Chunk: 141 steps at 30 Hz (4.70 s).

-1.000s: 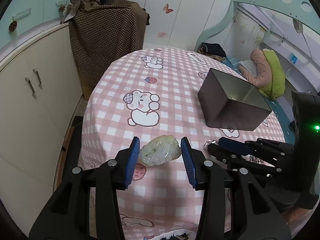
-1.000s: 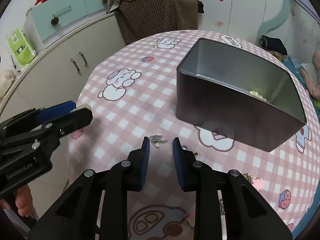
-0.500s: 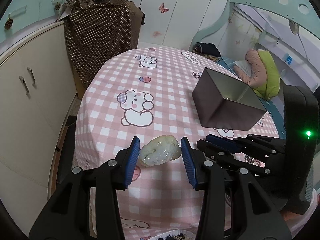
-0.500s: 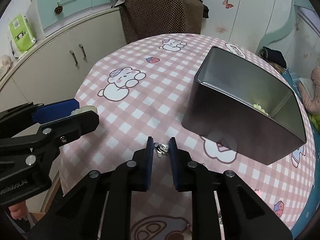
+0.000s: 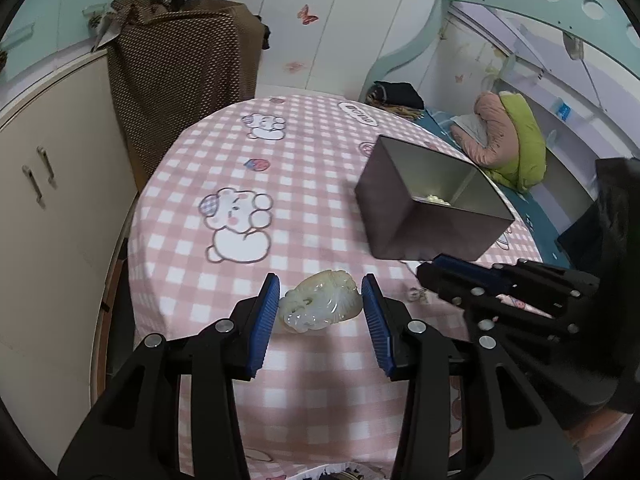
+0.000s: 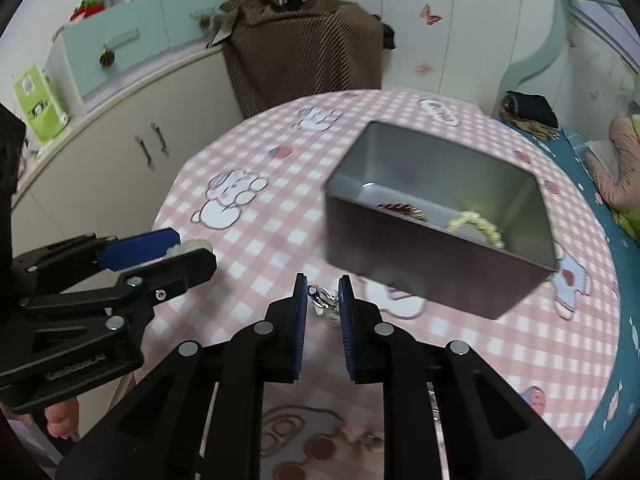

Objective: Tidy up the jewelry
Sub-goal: 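Lower the jade pendant into the box with the left tool while the right tool drops the earring in, then open the left tool over the box and withdraw both tools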

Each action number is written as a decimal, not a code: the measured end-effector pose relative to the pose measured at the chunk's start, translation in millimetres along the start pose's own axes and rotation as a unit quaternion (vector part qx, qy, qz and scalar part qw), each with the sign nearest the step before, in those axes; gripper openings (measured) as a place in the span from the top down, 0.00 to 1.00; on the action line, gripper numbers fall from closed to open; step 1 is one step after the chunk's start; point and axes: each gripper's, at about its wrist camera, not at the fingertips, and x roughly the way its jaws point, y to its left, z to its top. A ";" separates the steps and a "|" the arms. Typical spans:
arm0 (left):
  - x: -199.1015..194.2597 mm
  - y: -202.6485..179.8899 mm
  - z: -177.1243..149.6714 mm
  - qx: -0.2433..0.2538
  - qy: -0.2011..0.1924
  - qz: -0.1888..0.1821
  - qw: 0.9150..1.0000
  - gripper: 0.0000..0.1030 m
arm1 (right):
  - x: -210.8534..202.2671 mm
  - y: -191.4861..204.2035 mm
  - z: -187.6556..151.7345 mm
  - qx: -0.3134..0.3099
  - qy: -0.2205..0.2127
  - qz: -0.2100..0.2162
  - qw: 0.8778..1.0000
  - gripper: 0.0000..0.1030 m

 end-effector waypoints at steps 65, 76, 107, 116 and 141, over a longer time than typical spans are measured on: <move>95.1 -97.9 89.7 0.075 0.033 0.013 0.997 0.58 | -24.9 -151.8 36.9 0.141 -0.065 -0.027 0.988 0.55; 87.6 -102.0 90.7 0.076 0.023 0.022 0.997 0.43 | -37.4 -156.2 28.9 0.144 -0.072 -0.030 0.987 0.51; -11.7 -77.8 48.2 0.058 -0.025 0.046 0.997 0.19 | -111.9 -95.3 -3.0 0.107 -0.106 -0.085 0.985 0.12; -26.9 -69.5 27.0 0.055 -0.018 0.050 0.997 0.14 | -113.0 -75.8 -19.5 0.090 -0.086 -0.083 0.989 0.10; -16.0 -9.9 -35.1 0.027 0.043 0.059 0.997 0.13 | -39.2 -10.7 -68.1 0.047 0.027 -0.014 0.998 0.46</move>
